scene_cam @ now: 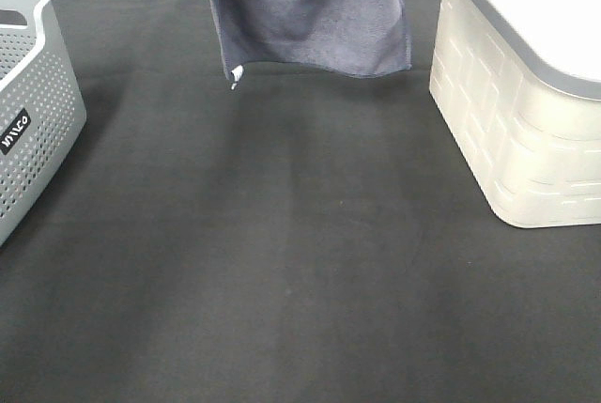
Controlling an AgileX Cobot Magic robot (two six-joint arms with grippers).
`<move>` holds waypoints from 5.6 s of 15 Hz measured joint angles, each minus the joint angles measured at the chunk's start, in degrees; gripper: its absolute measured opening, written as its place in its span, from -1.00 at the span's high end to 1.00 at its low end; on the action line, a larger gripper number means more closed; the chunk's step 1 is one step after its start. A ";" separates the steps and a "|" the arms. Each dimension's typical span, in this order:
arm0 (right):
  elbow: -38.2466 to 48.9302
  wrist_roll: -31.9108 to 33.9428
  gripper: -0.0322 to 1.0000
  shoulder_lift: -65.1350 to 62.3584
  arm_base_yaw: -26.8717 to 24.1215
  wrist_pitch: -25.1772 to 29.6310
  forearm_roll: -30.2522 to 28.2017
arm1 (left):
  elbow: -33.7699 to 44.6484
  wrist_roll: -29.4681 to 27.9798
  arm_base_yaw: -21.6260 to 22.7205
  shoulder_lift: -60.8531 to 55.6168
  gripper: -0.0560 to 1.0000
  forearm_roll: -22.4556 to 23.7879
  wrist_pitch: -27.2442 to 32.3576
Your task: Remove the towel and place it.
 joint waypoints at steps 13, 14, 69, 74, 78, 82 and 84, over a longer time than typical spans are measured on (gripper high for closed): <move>-1.83 11.00 0.93 9.28 0.00 42.28 8.94 | 0.00 30.94 -1.38 7.73 0.89 -29.34 36.67; -1.83 11.34 0.93 9.28 0.00 47.50 8.42 | 0.00 33.00 -1.15 7.73 0.89 -31.11 39.71; 22.98 32.37 -0.39 2.23 0.34 68.12 7.85 | 37.99 46.52 -0.92 -0.86 0.58 -45.26 46.35; 22.98 35.87 -0.39 0.06 0.34 68.18 7.85 | 37.99 42.11 -0.92 -0.86 -0.55 -43.72 45.95; 22.98 38.73 -0.39 -0.40 0.34 68.18 7.62 | 37.59 38.62 -0.92 -0.80 -0.63 -49.85 40.22; 22.98 39.65 -0.39 -1.78 0.34 68.18 7.56 | 37.53 43.89 -0.92 0.06 -0.63 -55.81 41.20; 22.98 39.71 -0.39 -4.07 0.34 68.24 7.51 | 37.53 43.83 -0.92 0.17 -0.63 -55.18 43.26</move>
